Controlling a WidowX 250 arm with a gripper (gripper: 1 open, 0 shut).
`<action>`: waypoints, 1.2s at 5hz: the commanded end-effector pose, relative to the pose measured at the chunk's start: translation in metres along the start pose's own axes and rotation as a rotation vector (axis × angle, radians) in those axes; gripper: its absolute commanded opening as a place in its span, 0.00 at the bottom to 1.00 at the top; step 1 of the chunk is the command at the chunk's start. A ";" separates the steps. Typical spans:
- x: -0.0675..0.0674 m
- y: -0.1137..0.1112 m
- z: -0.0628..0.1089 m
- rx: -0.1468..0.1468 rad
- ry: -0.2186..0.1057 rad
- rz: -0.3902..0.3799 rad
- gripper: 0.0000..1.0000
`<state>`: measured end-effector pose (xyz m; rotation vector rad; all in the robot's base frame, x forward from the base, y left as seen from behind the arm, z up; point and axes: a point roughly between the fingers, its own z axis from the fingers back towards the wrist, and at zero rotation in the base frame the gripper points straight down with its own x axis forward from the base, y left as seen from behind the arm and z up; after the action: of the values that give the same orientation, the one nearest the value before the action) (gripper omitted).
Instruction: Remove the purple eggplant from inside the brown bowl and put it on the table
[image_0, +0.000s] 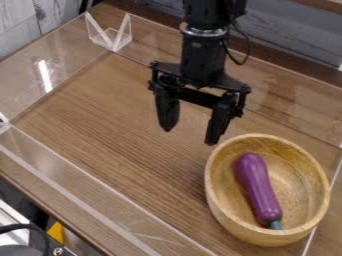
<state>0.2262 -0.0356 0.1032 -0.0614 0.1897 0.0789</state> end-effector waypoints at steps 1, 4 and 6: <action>-0.008 -0.009 0.023 -0.020 -0.050 0.018 1.00; -0.021 -0.082 0.035 -0.086 -0.077 0.196 1.00; -0.028 -0.099 0.025 -0.096 -0.083 0.215 1.00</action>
<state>0.2115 -0.1320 0.1319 -0.1142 0.1325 0.3146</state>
